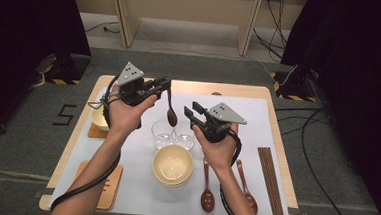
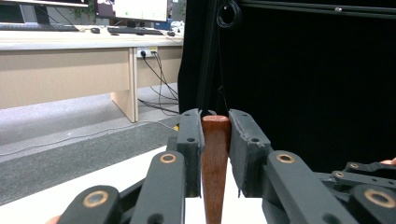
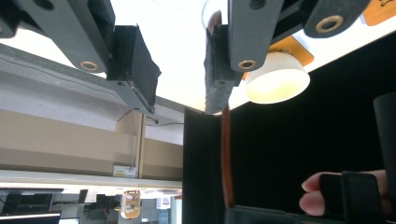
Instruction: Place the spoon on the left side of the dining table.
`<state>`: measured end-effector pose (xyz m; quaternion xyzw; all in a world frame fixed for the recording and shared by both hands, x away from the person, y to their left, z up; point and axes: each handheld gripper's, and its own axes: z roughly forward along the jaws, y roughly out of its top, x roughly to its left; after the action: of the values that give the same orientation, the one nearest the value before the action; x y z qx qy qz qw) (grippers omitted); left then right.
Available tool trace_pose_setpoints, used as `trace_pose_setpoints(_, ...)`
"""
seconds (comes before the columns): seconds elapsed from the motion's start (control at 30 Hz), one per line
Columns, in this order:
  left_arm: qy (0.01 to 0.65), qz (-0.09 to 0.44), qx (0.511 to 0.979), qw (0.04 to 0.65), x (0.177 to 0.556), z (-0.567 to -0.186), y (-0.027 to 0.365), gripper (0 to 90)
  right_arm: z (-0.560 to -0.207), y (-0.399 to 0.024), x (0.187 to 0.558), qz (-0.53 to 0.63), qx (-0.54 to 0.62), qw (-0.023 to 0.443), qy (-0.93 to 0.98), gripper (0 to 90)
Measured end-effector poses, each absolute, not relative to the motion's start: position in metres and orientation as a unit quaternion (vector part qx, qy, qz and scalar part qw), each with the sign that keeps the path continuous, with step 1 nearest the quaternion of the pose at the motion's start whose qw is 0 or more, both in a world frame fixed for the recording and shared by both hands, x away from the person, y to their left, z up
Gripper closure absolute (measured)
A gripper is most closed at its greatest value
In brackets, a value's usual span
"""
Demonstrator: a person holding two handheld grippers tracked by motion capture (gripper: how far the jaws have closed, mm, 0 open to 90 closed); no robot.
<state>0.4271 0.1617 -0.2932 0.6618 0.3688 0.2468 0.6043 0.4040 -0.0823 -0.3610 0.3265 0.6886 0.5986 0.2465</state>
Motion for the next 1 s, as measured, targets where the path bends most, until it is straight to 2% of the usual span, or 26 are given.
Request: trace_pose_setpoints(1.0, 0.391, 0.278, 0.641, 0.599, 0.423, -0.294, 0.206, 74.8, -0.379, -0.115, 0.398, 0.581, 0.35, 0.262, 0.686, 64.8)
